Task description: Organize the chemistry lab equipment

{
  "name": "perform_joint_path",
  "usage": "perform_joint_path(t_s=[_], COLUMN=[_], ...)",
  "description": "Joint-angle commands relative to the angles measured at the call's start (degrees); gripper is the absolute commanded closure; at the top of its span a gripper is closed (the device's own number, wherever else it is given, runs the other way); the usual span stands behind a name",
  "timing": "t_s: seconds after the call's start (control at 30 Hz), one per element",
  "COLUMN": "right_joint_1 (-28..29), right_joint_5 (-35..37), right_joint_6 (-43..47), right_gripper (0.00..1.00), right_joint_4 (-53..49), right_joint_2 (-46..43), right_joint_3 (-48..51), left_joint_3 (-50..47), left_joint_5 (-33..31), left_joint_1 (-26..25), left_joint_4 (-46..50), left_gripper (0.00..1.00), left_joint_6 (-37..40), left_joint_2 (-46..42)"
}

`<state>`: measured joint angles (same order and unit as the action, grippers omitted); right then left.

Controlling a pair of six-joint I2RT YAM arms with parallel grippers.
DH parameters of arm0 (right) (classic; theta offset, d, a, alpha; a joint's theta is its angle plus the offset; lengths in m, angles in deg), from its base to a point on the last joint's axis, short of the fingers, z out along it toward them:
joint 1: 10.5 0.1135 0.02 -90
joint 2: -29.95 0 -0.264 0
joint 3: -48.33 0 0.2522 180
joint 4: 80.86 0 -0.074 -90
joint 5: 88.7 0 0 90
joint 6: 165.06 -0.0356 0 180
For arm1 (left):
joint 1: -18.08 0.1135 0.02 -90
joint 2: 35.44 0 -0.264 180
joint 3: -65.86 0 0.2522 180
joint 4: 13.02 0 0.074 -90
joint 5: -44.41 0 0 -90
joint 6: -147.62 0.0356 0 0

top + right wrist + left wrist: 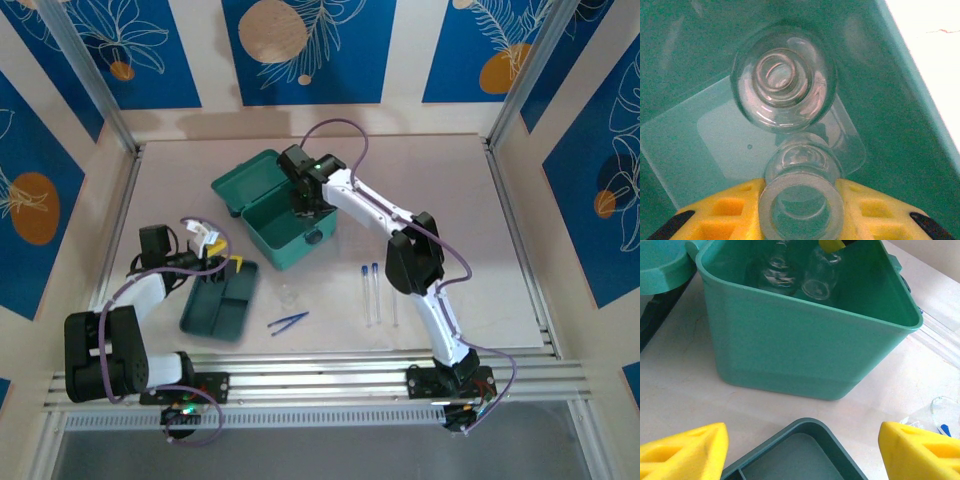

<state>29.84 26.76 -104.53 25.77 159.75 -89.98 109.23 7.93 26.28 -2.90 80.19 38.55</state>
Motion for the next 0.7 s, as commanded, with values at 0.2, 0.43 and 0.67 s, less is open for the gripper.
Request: perform_joint_path(t_s=[0.2, 0.43, 0.67], right_joint_1=[-1.8, -2.2, -2.2], right_joint_5=[-3.6, -4.2, -5.3], right_joint_6=[1.8, 3.3, 5.2], right_gripper=[0.67, 0.67, 0.67], right_joint_4=[1.4, 0.4, -0.5], right_joint_2=[0.3, 2.7, 4.9], right_joint_3=[-0.1, -2.3, -3.9], left_joint_3=[0.3, 0.3, 0.3], left_joint_5=[0.4, 0.4, 0.4], left_joint_1=[-0.5, -0.5, -0.5], left_joint_4=[-0.1, -0.1, -0.1], left_gripper=[0.21, 0.21, 0.21], left_joint_6=[0.2, 0.1, 0.1], left_joint_2=[0.0, 0.1, 0.0])
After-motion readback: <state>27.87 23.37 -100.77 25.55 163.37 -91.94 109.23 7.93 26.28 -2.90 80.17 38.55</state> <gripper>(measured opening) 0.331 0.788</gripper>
